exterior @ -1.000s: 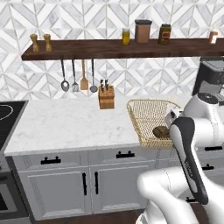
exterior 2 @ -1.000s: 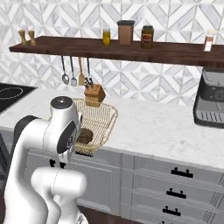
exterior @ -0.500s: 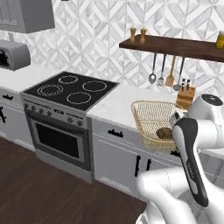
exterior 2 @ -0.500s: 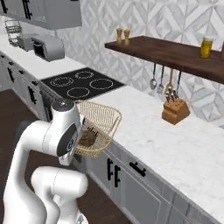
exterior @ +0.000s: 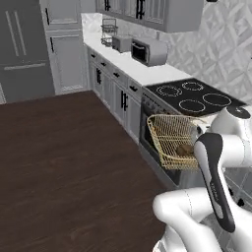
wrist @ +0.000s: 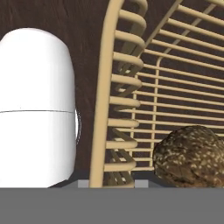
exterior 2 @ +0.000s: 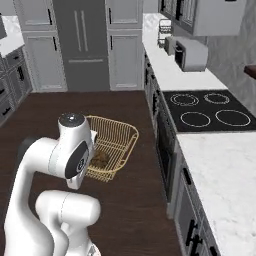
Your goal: Open the cabinet, pick up the bread from the cabinet and place it in the basket. Then move the basket to the dining counter.
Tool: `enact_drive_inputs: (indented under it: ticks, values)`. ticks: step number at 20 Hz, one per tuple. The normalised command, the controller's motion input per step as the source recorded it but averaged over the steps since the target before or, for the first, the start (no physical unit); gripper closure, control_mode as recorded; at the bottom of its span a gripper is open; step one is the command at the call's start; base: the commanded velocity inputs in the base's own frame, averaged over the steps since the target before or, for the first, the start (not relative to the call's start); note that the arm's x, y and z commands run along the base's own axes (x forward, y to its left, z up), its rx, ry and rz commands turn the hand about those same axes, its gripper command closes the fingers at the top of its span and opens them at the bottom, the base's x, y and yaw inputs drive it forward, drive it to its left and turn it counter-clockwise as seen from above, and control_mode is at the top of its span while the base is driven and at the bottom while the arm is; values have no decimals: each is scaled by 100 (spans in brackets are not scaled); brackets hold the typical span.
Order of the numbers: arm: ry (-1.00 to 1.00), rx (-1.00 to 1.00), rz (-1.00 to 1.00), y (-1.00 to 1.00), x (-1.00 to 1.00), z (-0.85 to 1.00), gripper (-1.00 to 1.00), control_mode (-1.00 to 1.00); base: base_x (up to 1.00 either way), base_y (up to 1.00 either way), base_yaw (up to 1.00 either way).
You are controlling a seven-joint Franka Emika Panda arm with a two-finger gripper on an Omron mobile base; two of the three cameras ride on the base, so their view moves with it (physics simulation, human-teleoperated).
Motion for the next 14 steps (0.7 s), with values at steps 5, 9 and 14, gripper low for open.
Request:
enact_drive_inputs:
  ticks: [5, 9, 14]
  values:
    - [0, 0, 0, 0, 0, 0, 100, 100, -4, 0, 100]
    - [0, 0, 0, 0, 0, 0, 100, 100, -1, 0, 100]
    - [0, 0, 0, 0, 0, 0, 100, 100, 0, 0, 100]
